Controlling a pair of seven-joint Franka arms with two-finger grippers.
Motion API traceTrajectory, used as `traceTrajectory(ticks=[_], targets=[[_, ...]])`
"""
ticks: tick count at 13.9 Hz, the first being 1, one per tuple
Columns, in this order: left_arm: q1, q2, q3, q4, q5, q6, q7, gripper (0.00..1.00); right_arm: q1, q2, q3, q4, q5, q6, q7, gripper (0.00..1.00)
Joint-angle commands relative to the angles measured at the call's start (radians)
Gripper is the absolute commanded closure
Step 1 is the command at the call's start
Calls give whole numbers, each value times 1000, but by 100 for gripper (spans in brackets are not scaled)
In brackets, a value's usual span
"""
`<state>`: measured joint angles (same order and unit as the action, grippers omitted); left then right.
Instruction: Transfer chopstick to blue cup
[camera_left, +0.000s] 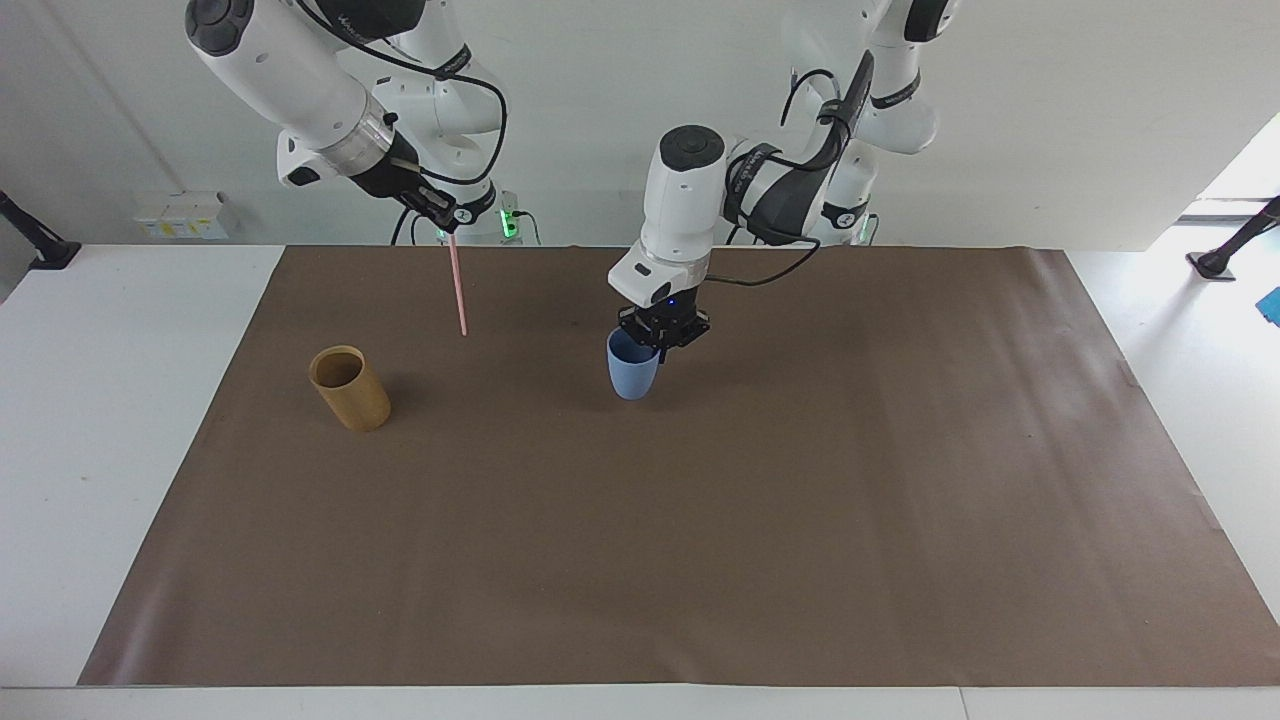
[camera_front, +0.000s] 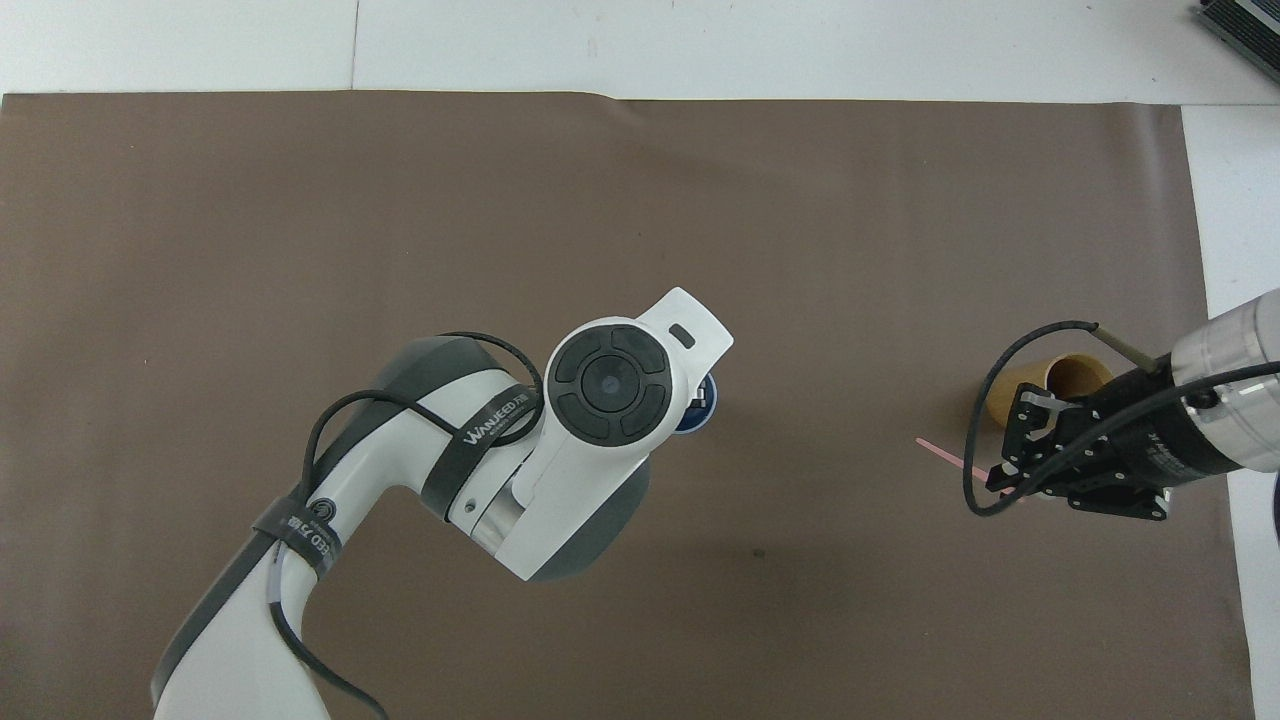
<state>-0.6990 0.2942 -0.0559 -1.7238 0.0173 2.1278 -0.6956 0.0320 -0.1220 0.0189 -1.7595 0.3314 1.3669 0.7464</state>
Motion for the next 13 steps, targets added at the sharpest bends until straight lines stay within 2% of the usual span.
traceTrajectory(ticks=[1,5,11,12,13], targets=[[-25,16,18,23,29,-31,-28,100,-15,10,6,15,37,-11,47,100],[-43,39,18,-2,35,-17,-30,100,-15,8,6,12,38,-9,45,100],[-37,31,16,-56,33,24,-30,100,-15,8,4,12,52,-11,39,100],[-36,28,16,-68,33,41,-28,97,-15,8,6,12,52,-11,39,100],[-34,25,16,-82,33,67,-27,85,-14,8,6,12,54,-11,39,100]])
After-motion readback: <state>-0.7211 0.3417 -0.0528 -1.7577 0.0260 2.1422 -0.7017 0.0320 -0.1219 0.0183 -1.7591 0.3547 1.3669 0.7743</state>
